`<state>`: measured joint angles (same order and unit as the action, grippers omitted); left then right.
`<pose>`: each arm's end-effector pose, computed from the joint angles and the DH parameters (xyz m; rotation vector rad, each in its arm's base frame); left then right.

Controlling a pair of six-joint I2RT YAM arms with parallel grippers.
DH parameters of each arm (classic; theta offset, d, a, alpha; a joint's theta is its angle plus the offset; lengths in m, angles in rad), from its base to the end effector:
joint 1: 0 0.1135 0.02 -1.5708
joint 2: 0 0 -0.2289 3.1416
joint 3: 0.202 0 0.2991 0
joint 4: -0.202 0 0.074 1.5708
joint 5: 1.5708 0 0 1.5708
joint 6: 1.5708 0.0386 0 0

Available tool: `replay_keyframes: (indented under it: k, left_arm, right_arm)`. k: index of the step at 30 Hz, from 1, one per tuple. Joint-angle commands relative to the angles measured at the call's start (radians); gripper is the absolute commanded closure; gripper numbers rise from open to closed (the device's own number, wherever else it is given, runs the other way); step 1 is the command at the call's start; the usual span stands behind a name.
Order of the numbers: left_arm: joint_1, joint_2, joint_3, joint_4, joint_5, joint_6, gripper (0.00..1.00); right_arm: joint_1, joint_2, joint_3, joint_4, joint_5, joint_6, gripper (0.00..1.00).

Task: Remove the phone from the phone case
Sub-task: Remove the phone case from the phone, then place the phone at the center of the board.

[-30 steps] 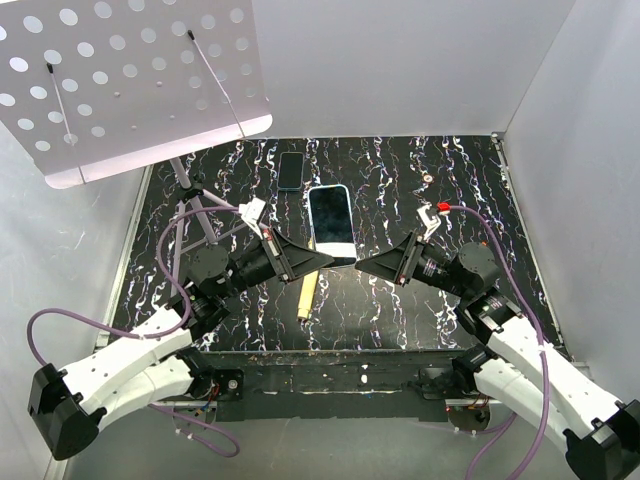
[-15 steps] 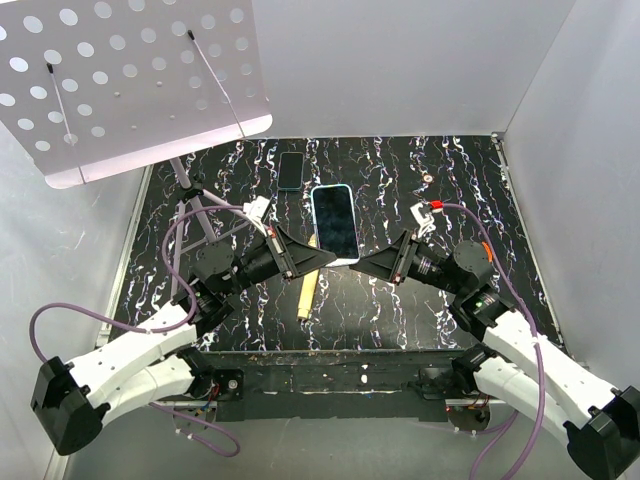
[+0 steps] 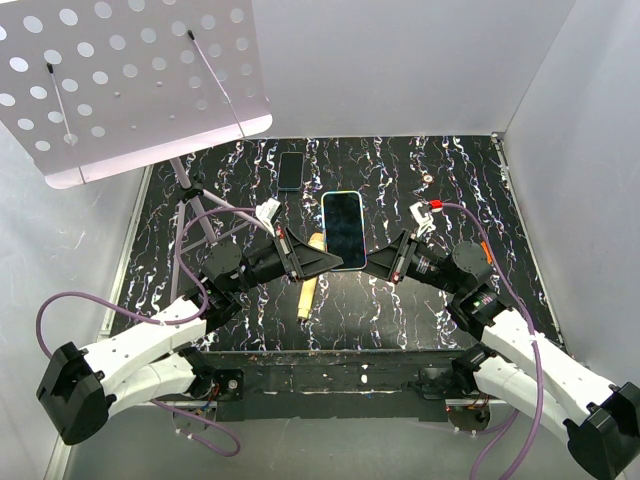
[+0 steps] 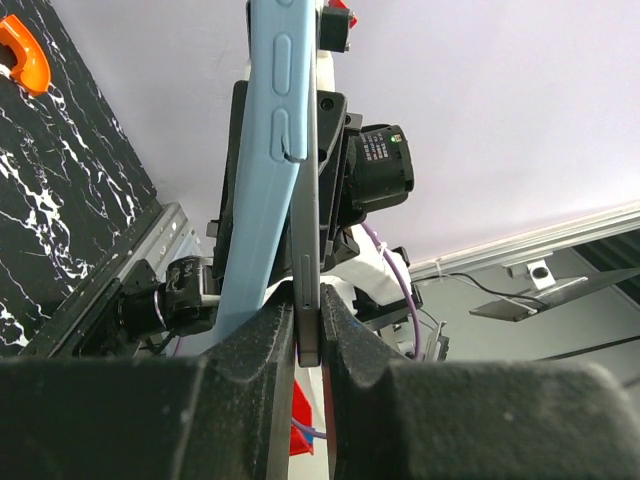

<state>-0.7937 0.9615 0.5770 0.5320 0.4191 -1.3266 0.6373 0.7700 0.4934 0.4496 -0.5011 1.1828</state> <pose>0.1930 -0.2186 0.2630 -0.0443 1.7968 -1.9468 0.1981 0.1697 0.2691 -0.0389 1.7043 1.7883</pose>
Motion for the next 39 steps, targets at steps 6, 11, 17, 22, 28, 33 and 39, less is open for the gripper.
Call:
replay_keyframes:
  k: [6, 11, 17, 22, 28, 33, 39]
  left_arm:
    - [0.005, -0.023, 0.003, 0.102, 0.018, -0.014, 1.00]
    - [0.005, -0.020, 0.006, 0.108, 0.026, -0.019, 1.00]
    - [0.005, -0.041, 0.004, 0.057, 0.040, 0.033, 1.00]
    - [0.005, -0.067, 0.053, -0.134, 0.076, 0.197, 1.00]
    - [0.007, -0.015, 0.220, -0.565, 0.109, 0.606, 1.00]
    - [0.014, 0.217, 0.519, -1.017, 0.152, 1.147, 1.00]
    - [0.057, 0.569, 0.949, -1.360, 0.233, 1.549, 1.00]
  right_arm:
    - [0.009, 0.020, -0.006, 0.047, 0.019, 0.011, 0.90]
    - [0.007, 0.020, 0.004, -0.073, 0.067, -0.020, 0.99]
    - [0.004, 0.003, 0.147, -0.629, 0.362, -0.216, 0.99]
    - [-0.074, 0.060, 0.289, -1.006, 0.656, -0.380, 0.99]
    - [-0.275, 0.081, 0.451, -1.244, 0.789, -0.564, 0.99]
    - [-0.300, 0.060, 0.631, -1.385, 0.900, -0.650, 0.99]
    - [-0.301, 0.017, 0.796, -1.540, 1.006, -0.663, 0.99]
